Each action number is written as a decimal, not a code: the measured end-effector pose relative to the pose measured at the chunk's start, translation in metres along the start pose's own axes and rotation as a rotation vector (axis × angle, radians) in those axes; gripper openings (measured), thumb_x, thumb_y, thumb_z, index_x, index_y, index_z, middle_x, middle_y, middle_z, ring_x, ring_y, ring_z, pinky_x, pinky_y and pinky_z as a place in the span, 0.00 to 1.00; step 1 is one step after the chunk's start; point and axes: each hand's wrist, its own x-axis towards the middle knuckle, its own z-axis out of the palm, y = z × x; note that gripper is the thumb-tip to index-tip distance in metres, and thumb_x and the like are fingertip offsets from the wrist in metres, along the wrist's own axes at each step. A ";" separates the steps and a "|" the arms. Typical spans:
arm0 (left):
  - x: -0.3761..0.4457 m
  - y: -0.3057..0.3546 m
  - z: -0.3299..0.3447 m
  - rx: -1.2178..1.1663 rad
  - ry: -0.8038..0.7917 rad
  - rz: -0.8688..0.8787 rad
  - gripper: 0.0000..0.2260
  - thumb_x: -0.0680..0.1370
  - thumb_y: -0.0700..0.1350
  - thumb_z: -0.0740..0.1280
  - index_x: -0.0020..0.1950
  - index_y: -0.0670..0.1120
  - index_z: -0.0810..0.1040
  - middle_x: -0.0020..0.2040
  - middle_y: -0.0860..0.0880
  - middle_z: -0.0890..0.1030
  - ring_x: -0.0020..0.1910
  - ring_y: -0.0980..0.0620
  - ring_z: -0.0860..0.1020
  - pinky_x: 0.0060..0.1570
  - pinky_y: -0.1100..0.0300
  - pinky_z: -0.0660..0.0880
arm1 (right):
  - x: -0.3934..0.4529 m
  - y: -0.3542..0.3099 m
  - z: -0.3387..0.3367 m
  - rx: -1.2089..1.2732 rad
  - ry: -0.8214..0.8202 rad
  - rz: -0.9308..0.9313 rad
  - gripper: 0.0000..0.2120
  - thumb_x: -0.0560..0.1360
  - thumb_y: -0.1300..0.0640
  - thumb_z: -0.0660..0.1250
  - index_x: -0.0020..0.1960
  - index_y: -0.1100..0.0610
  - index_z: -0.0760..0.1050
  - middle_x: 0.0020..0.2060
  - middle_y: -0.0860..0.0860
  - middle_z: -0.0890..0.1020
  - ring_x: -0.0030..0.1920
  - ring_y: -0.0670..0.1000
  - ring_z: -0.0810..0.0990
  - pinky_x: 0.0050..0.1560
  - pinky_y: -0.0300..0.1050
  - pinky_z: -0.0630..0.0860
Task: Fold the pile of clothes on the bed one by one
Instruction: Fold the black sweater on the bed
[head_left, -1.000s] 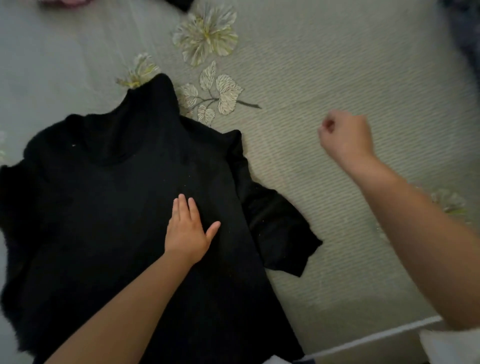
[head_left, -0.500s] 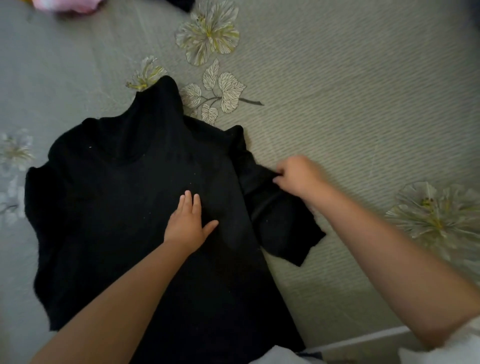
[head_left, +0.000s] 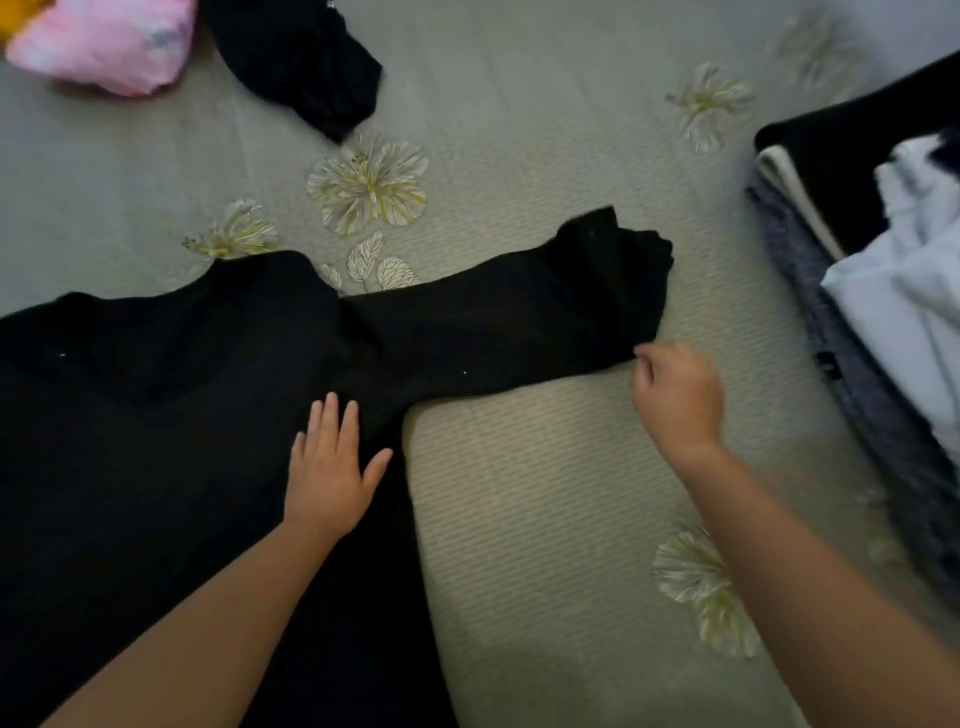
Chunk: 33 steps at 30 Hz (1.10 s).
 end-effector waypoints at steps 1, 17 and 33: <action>0.002 -0.005 0.004 0.007 0.011 -0.013 0.30 0.79 0.56 0.52 0.75 0.43 0.47 0.76 0.44 0.44 0.75 0.49 0.42 0.72 0.52 0.44 | -0.007 0.007 0.009 -0.034 -0.078 0.047 0.12 0.75 0.65 0.60 0.53 0.66 0.79 0.49 0.64 0.80 0.50 0.61 0.77 0.48 0.48 0.67; 0.008 -0.031 0.021 0.054 0.141 0.055 0.39 0.70 0.65 0.37 0.74 0.43 0.53 0.76 0.45 0.52 0.74 0.50 0.47 0.70 0.53 0.40 | 0.064 -0.065 0.025 0.729 0.140 0.521 0.14 0.77 0.58 0.62 0.32 0.54 0.66 0.31 0.47 0.71 0.32 0.41 0.70 0.32 0.25 0.67; -0.081 -0.186 -0.009 -0.711 0.464 -0.217 0.21 0.78 0.38 0.60 0.70 0.36 0.62 0.72 0.40 0.61 0.71 0.52 0.53 0.68 0.58 0.50 | -0.093 -0.344 0.084 0.107 0.163 -0.849 0.08 0.71 0.63 0.62 0.44 0.66 0.78 0.40 0.65 0.80 0.42 0.62 0.80 0.51 0.48 0.74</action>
